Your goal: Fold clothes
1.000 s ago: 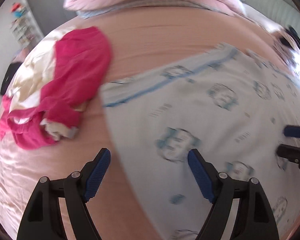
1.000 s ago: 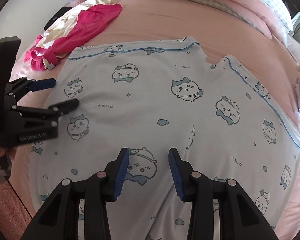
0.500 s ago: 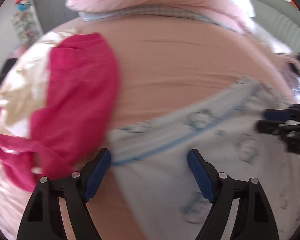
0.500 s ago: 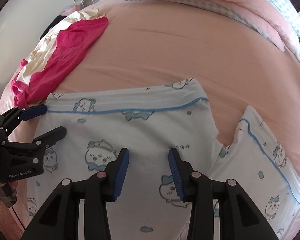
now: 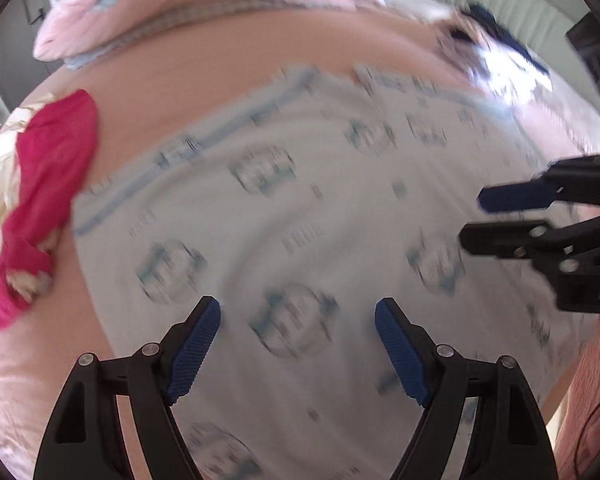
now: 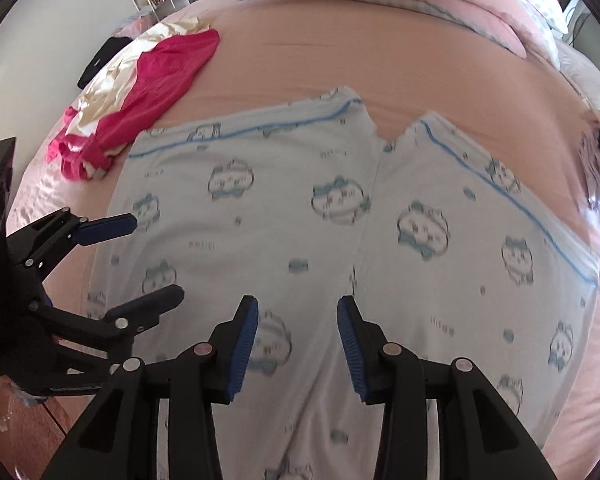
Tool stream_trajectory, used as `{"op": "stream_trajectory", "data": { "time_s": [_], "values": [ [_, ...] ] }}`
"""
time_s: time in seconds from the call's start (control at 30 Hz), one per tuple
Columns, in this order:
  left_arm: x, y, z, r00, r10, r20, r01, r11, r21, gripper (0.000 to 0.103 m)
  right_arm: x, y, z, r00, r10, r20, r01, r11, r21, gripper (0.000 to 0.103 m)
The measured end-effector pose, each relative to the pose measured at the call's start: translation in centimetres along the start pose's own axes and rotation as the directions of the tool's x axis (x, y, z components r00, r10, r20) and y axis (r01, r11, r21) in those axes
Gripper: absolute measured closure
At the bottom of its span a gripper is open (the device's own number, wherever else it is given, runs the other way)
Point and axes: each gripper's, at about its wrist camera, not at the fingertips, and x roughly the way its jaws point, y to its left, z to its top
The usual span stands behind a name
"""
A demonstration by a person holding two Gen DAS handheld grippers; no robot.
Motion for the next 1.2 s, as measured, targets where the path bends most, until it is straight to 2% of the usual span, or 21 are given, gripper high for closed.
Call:
{"op": "stream_trajectory", "data": {
  "time_s": [0.03, 0.1, 0.2, 0.33, 0.43, 0.5, 0.57, 0.63, 0.7, 0.8, 0.9, 1.07, 1.2],
  "values": [
    [0.2, -0.6, -0.8, 1.000, 0.010, -0.017, -0.010, 1.000, 0.013, 0.023, 0.0, -0.1, -1.3, 1.000, -0.002, -0.012, 0.003, 1.000, 0.008, 0.063],
    [-0.8, -0.4, -2.0, 1.000, 0.004, -0.012, -0.004, 1.000, -0.028, 0.023, 0.4, -0.3, -3.5, 0.999, -0.006, -0.041, 0.007, 1.000, 0.024, 0.063],
    [-1.8, 0.2, -4.4, 0.998, 0.002, -0.069, -0.007, 0.998, -0.065, 0.023, -0.4, -0.5, -6.2, 0.999, -0.020, -0.037, 0.020, 1.000, 0.014, 0.062],
    [-3.3, -0.2, -6.9, 0.992, 0.045, -0.120, -0.045, 0.999, 0.010, 0.022, -2.2, -0.9, -9.2, 0.998, -0.053, -0.025, 0.053, 0.999, -0.011, 0.062],
    [-4.4, -0.2, -7.4, 0.992, 0.061, -0.113, -0.063, 0.998, -0.006, 0.022, -3.9, -2.7, -11.2, 0.999, -0.045, -0.010, 0.045, 0.996, 0.075, 0.062],
    [-4.9, -0.7, -7.1, 0.996, 0.047, -0.082, -0.050, 0.998, -0.041, 0.022, -5.0, -4.1, -12.3, 1.000, -0.028, 0.012, 0.026, 0.988, 0.154, 0.062],
    [-4.7, -1.8, -6.9, 0.996, 0.041, -0.079, -0.043, 0.999, -0.030, 0.022, -5.9, -5.5, -13.2, 0.999, -0.033, 0.036, 0.024, 0.973, 0.228, 0.062],
    [-3.6, -2.9, -6.7, 0.989, 0.076, -0.125, -0.076, 0.997, 0.006, 0.022, -5.9, -6.3, -14.0, 0.999, -0.050, 0.022, 0.043, 0.965, 0.259, 0.062],
    [-3.3, -3.0, -7.6, 0.981, 0.112, -0.157, -0.113, 0.994, 0.001, 0.022, -5.5, -6.9, -14.8, 0.998, -0.068, -0.004, 0.067, 0.957, 0.284, 0.062],
    [-3.8, -1.6, -7.9, 0.980, 0.075, -0.185, -0.097, 0.989, -0.112, 0.022, -5.4, -7.4, -16.2, 0.997, -0.073, -0.019, 0.075, 0.956, 0.282, 0.062],
    [-4.3, -1.3, -7.8, 0.979, 0.096, -0.182, -0.120, 0.985, -0.125, 0.022, -6.0, -7.9, -17.1, 0.998, -0.065, -0.003, 0.062, 0.950, 0.306, 0.062],
    [-4.1, -1.9, -7.2, 0.977, 0.120, -0.176, -0.138, 0.986, -0.097, 0.022, -7.7, -11.0, -16.8, 0.995, -0.036, 0.090, -0.005, 0.904, 0.427, 0.062],
    [-3.9, -1.9, -7.1, 0.980, 0.106, -0.169, -0.125, 0.986, -0.109, 0.022, -7.0, -14.5, -15.8, 0.994, -0.016, 0.108, -0.043, 0.854, 0.518, 0.062]
  ]
}}
